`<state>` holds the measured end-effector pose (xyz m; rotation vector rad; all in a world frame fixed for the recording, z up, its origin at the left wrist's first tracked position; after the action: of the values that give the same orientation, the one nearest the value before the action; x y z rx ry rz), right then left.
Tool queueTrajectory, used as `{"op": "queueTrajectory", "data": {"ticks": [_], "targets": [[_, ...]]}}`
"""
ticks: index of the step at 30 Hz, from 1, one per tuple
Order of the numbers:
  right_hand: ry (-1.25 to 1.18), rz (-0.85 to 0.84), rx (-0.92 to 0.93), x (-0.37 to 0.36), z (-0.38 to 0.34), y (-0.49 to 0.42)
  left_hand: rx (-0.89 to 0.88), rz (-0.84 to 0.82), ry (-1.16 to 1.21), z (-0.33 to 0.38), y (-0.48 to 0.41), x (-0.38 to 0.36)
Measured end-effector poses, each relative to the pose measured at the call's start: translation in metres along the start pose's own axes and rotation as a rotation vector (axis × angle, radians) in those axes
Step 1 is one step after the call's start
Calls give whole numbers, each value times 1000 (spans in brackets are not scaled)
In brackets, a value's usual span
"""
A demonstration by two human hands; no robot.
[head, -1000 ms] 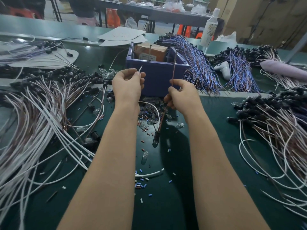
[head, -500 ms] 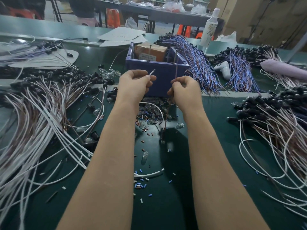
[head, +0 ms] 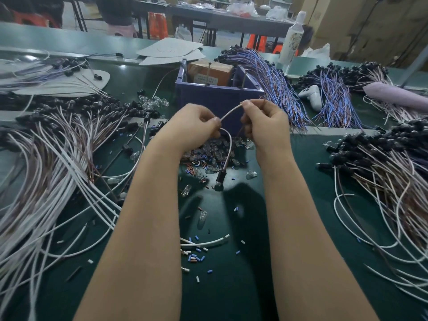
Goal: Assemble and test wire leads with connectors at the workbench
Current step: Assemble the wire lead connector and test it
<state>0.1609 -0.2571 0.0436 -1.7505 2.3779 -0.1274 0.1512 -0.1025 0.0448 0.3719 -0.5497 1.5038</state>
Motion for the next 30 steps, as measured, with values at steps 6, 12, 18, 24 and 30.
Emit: {"op": "queueTrajectory", "data": {"ticks": [6, 12, 18, 24, 30], "targets": [[-79, 61, -110, 10, 16, -6, 52, -22, -182, -12, 3, 12], [177, 15, -20, 2, 14, -4, 168, 234, 322, -23, 1, 31], [350, -25, 80, -5, 10, -1, 184, 237, 363, -17, 5, 31], [337, -16, 40, -4, 16, -3, 129, 97, 298, 9, 15, 39], [334, -28, 23, -5, 17, -2, 165, 98, 287, 5, 19, 42]]}}
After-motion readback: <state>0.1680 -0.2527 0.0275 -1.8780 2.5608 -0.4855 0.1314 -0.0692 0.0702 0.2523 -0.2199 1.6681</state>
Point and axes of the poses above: each hand's wrist, its own y-axis away from the middle knuckle, its own x-axis out of the back of the hand, z = x × y, the point moved 10 cm from there along -y, towards the middle knuckle, and after that the axes turned 3 degrees about z, right-handed, at the moved point
